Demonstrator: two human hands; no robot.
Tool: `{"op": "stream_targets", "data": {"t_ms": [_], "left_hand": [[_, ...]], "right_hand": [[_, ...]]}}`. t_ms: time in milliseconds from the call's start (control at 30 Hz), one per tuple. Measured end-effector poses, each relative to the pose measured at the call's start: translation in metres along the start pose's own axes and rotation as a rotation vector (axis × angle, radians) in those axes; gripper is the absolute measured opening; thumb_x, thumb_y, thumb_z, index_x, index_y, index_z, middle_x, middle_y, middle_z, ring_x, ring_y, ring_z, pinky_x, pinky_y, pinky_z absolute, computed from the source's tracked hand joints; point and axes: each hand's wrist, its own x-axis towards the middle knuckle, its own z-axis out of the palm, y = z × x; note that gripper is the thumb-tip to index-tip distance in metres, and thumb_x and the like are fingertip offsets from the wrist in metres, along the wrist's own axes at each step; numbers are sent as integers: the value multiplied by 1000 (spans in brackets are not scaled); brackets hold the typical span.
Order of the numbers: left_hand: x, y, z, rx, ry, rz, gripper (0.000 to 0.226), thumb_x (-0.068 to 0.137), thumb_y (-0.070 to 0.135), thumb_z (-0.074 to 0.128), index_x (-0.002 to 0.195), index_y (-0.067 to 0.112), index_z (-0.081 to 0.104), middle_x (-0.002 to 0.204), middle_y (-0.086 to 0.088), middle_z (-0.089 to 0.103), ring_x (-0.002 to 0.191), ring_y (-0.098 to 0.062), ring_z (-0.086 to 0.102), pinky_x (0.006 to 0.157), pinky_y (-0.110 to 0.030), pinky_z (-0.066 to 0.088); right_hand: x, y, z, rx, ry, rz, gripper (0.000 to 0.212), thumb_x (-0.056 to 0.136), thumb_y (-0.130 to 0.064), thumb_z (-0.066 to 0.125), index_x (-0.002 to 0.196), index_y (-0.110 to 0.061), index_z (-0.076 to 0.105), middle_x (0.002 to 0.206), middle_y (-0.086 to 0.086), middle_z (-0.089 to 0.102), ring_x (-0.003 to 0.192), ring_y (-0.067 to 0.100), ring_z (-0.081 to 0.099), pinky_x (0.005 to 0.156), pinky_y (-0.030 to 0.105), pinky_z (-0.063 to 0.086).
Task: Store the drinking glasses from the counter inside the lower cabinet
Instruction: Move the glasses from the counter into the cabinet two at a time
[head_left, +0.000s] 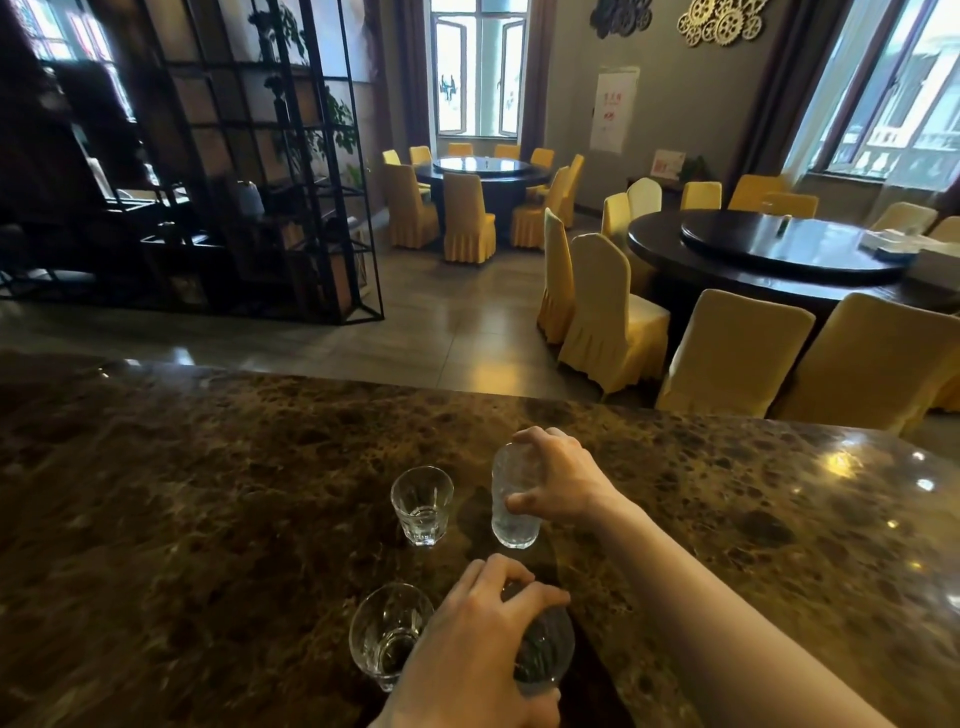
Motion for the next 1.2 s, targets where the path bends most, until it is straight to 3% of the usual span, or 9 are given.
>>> {"op": "stream_targets", "data": {"t_ms": [767, 900, 1067, 1200], "left_hand": [[12, -2, 7, 19, 57, 16, 82, 71, 58, 73, 140, 53, 29, 132, 25, 27, 128, -2, 29, 111, -35, 37], [9, -2, 3, 66, 46, 29, 85, 72, 72, 64, 142, 56, 19, 139, 26, 25, 132, -4, 27, 114, -34, 29], [1, -11, -16, 111, 134, -20, 86, 68, 94, 37, 143, 62, 8, 147, 33, 18, 133, 3, 17, 113, -31, 19], [-4, -33, -36, 227, 174, -131, 91, 68, 96, 19, 149, 55, 6, 160, 20, 8, 142, -2, -1, 119, -37, 0]], "right_hand": [[-17, 2, -10, 15, -79, 9, 86, 75, -33, 86, 147, -27, 40, 136, -2, 47, 127, 19, 46, 101, 38, 52], [-25, 2, -12, 11, -61, 17, 89, 78, -51, 80, 152, -32, 34, 142, -3, 45, 129, 19, 48, 102, 39, 52], [-41, 10, -16, -47, 56, 74, 81, 84, -76, 51, 152, -35, 34, 148, -2, 44, 129, 19, 50, 102, 40, 51], [-62, 23, -17, -135, 92, 146, 82, 86, -81, 34, 154, -34, 32, 152, -2, 42, 136, 21, 44, 106, 42, 46]]}}
